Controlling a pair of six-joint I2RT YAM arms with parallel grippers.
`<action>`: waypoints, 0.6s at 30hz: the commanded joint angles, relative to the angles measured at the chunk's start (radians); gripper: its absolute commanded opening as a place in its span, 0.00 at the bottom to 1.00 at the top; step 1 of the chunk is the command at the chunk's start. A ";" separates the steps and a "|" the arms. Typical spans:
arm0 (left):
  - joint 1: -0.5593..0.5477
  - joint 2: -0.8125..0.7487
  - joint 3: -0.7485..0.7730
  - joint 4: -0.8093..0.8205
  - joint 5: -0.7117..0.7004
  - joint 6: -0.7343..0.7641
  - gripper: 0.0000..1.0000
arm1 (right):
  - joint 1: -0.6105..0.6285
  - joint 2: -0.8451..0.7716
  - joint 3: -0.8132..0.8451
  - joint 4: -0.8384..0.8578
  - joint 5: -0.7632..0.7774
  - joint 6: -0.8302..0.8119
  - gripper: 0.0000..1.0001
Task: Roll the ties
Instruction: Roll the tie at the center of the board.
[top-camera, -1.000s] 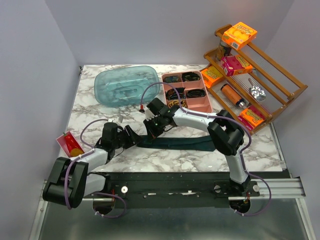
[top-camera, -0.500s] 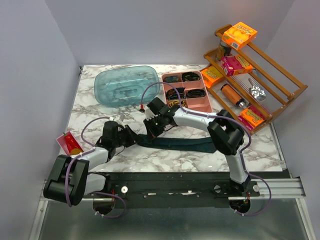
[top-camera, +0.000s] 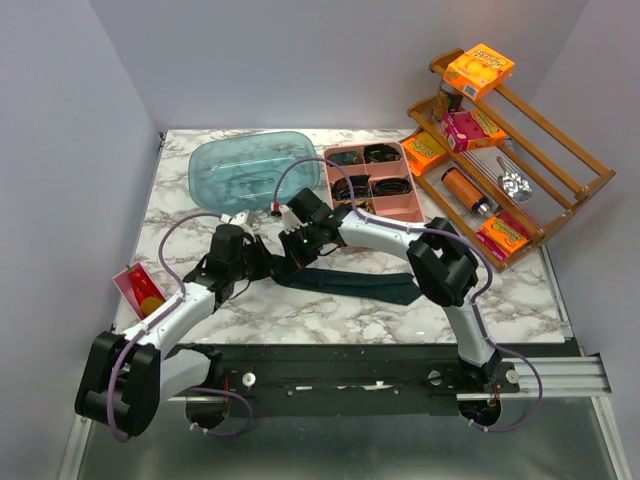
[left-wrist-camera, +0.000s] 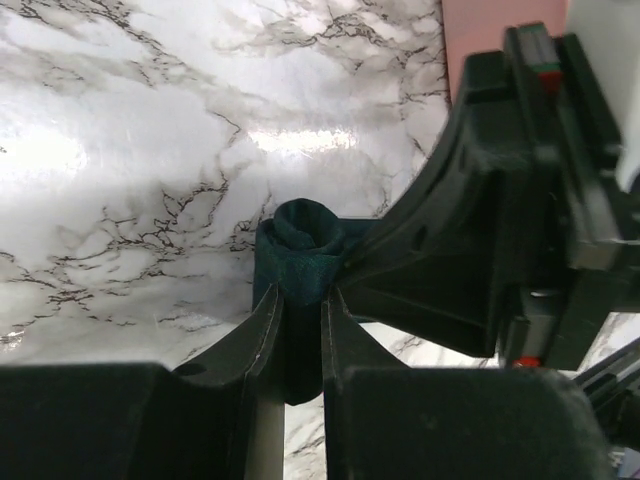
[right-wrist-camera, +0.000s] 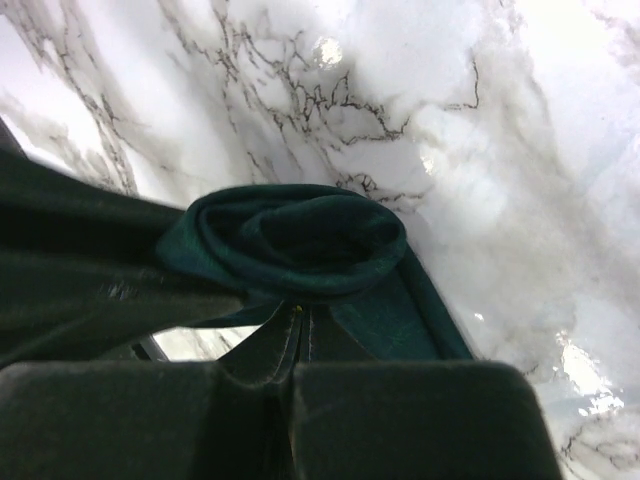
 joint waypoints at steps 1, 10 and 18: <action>-0.059 0.004 0.064 -0.118 -0.114 0.029 0.00 | 0.000 0.056 0.049 -0.029 0.011 0.008 0.04; -0.182 0.082 0.173 -0.221 -0.272 0.052 0.00 | -0.002 0.084 0.063 -0.034 0.017 0.017 0.04; -0.223 0.102 0.194 -0.233 -0.329 0.041 0.00 | 0.000 0.105 0.071 -0.034 0.002 0.029 0.04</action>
